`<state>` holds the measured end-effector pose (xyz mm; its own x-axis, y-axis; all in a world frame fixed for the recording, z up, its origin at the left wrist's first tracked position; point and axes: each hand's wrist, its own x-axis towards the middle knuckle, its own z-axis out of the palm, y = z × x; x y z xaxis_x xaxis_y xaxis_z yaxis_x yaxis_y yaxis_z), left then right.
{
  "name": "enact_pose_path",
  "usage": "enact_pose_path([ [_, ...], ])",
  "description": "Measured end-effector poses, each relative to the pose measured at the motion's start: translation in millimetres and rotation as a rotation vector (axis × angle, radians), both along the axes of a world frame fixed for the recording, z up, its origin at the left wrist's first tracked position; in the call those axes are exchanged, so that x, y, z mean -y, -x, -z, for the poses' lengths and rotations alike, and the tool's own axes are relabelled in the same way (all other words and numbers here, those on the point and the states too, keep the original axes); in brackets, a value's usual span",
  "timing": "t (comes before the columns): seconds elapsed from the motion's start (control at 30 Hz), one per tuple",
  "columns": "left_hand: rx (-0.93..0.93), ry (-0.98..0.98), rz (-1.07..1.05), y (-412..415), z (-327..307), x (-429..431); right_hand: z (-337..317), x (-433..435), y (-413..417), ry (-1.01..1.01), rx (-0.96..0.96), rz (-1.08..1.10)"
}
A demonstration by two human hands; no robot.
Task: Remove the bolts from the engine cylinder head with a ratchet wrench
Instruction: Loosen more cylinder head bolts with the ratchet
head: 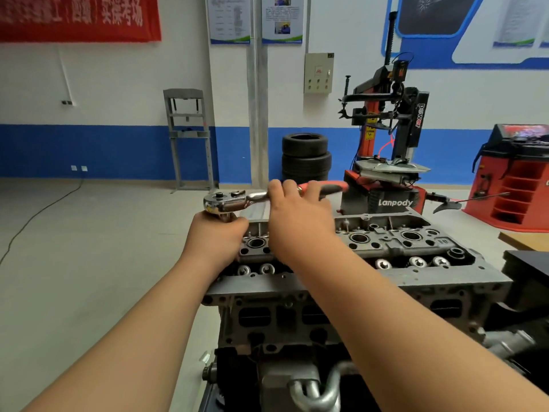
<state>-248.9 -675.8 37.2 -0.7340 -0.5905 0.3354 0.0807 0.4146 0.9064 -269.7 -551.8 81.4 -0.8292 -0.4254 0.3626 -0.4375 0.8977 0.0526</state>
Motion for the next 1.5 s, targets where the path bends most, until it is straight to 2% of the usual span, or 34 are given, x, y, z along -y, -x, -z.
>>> enact_pose_path([
  [0.07, 0.007, -0.004, -0.021, 0, -1, 0, 0, -17, -24, -0.07, -0.082, 0.051],
  [0.17, 0.031, 0.045, -0.031, 0, -1, 0, 7, -35, -62, -0.114, -0.11, -0.011],
  [0.23, 0.041, 0.076, -0.038, 0, -2, 0, 12, -43, -80, -0.123, -0.025, -0.126],
  [0.3, 0.038, 0.069, -0.041, 1, -1, 1, 18, -45, -86, -0.038, 0.08, -0.249],
  [0.33, 0.029, 0.055, -0.039, 1, -1, 1, 18, -44, -85, -0.019, 0.046, -0.315],
  [0.4, 0.02, 0.049, -0.017, 1, 0, 2, 12, -37, -75, 0.029, -0.16, -0.419],
  [0.47, 0.018, 0.027, 0.006, 0, 2, 4, -3, -27, -50, 0.091, -0.292, -0.401],
  [0.5, 0.013, -0.006, 0.012, -1, 2, 4, -10, -20, -33, 0.06, -0.308, -0.353],
  [0.57, -0.006, -0.052, 0.027, -1, 4, 3, -22, -4, 6, -0.077, -0.211, -0.252],
  [0.63, -0.011, -0.046, 0.041, -1, 5, 4, -28, 16, 37, -0.102, -0.055, -0.244],
  [0.8, -0.055, -0.169, 0.094, -6, 9, 8, -18, 76, 59, 0.064, 0.104, -0.387],
  [0.9, -0.033, -0.154, 0.106, -8, 8, 8, -12, 82, 56, 0.213, 0.215, -0.447],
  [0.97, -0.027, -0.135, 0.116, -6, 4, 6, -11, 68, 54, 0.217, 0.153, -0.38],
  [1.17, -0.021, -0.124, 0.128, -1, 4, 4, 1, 5, 10, -0.033, -0.189, -0.02],
  [1.23, -0.015, -0.107, 0.101, 2, 4, 5, 7, -15, -18, -0.002, -0.242, -0.02],
  [1.3, -0.017, 0.0, 0.067, 0, 5, 4, 16, -28, -53, 0.018, -0.268, -0.109],
  [1.4, -0.112, 0.128, 0.06, -6, 5, 2, 22, -34, -79, -0.037, -0.269, -0.218],
  [1.5, -0.029, 0.041, 0.069, -5, 6, 4, 9, -36, -54, -0.005, -0.216, -0.175],
])
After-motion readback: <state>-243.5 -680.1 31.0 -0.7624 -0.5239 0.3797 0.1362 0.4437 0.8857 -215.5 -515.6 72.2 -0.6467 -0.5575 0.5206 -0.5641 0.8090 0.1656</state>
